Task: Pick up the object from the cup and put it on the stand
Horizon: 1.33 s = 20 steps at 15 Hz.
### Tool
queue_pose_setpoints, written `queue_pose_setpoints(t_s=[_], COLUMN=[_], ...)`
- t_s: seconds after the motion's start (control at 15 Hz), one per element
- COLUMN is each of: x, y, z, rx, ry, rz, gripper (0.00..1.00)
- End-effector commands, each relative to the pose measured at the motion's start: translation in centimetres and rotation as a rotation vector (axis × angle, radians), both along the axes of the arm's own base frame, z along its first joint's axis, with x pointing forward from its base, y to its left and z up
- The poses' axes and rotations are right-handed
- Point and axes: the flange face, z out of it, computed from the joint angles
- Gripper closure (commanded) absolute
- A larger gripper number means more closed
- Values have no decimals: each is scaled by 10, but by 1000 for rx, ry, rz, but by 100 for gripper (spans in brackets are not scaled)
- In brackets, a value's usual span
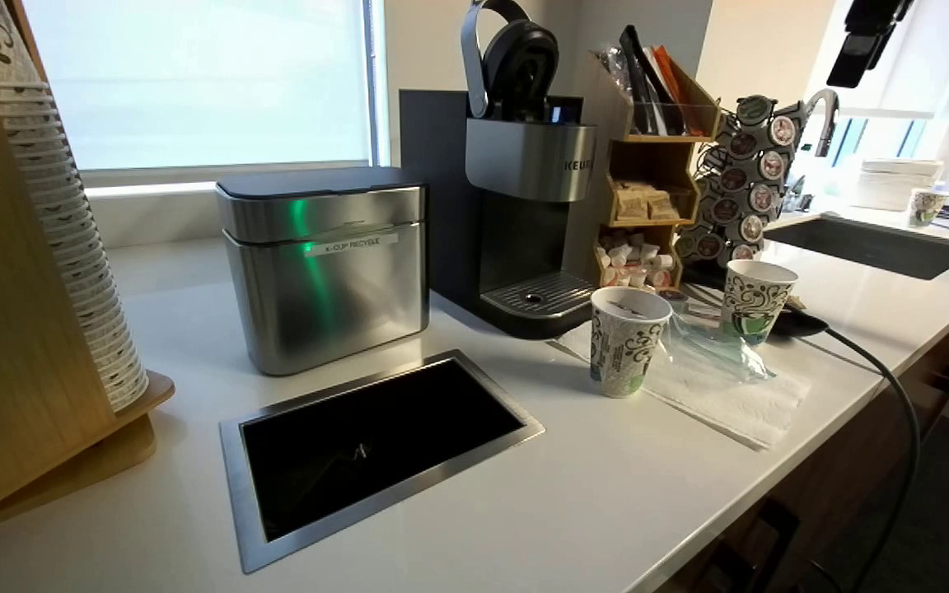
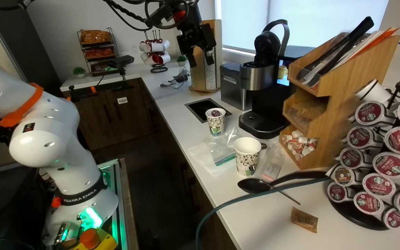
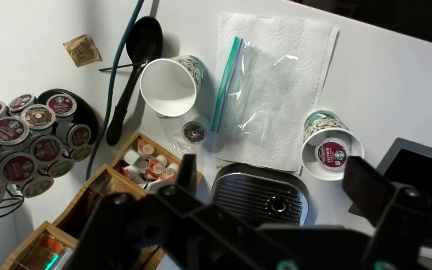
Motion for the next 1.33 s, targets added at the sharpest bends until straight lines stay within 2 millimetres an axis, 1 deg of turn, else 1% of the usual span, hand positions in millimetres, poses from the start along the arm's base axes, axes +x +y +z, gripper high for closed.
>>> queue_pose_setpoints(t_s=[0.0, 0.07, 0.2, 0.27, 0.33, 0.4, 0.53, 0.73, 0.93, 1.0, 1.07, 1.27], x=[21, 25, 29, 24, 26, 27, 27, 39, 49, 52, 56, 67], y=[17, 23, 29, 24, 26, 26, 25, 37, 63, 67, 70, 82], z=[-18, -25, -37, -27, -32, -33, -30, -68, -109, -120, -132, -155], rx=[1, 42, 149, 75, 82, 80, 81, 160, 189, 174, 90, -52], ry=[-28, -22, 43, 10, 22, 25, 19, 85, 187, 215, 226, 259], rz=[-29, -36, -28, -22, -19, -19, -21, 2, 35, 34, 11, 30], gripper=[0, 0, 0, 0, 0, 0, 0, 0, 0, 0, 0, 0])
